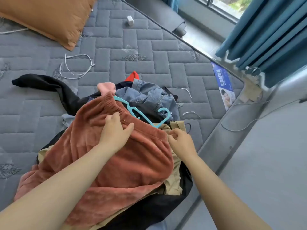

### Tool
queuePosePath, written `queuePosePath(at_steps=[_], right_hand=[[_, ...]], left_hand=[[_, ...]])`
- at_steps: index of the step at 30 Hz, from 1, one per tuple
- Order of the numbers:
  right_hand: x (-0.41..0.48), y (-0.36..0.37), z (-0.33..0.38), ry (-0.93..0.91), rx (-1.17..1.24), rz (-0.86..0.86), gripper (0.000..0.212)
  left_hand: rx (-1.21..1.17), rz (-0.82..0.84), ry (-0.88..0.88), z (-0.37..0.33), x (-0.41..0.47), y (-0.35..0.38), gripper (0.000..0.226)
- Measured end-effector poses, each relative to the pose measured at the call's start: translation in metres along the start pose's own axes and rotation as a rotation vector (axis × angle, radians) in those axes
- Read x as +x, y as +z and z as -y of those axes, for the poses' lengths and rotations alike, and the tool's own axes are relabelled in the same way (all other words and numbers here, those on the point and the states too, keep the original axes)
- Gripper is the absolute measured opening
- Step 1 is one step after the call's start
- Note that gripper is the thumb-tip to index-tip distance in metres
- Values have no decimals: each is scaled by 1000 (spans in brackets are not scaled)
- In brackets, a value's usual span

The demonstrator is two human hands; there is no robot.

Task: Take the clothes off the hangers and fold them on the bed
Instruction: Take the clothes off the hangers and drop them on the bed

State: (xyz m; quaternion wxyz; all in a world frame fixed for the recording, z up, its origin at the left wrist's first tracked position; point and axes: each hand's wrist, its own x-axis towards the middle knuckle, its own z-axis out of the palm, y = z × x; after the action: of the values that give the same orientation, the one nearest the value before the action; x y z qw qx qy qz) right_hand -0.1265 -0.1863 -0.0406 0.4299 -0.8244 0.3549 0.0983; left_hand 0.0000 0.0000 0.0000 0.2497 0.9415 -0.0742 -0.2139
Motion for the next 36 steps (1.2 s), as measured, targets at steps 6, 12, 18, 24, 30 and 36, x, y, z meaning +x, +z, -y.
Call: queuePosePath(at_steps=[6, 12, 18, 24, 30, 36], right_hand=[[42, 26, -21, 82, 82, 33, 28], [69, 45, -26, 61, 300, 22, 19], [66, 56, -27, -39, 338, -24, 27], [43, 65, -13, -152, 336, 2, 27], [16, 69, -16, -92, 407, 21, 35], [-1, 66, -4, -152, 347, 38, 31]], left_hand=[[12, -116, -117, 7, 43, 31, 81], [26, -252, -200, 13, 69, 46, 69], [74, -216, -188, 22, 84, 47, 37], [-17, -103, 164, -10, 51, 57, 11], [-83, -44, 127, 9, 9, 59, 10], [-322, 193, -490, 16, 8, 64, 75]])
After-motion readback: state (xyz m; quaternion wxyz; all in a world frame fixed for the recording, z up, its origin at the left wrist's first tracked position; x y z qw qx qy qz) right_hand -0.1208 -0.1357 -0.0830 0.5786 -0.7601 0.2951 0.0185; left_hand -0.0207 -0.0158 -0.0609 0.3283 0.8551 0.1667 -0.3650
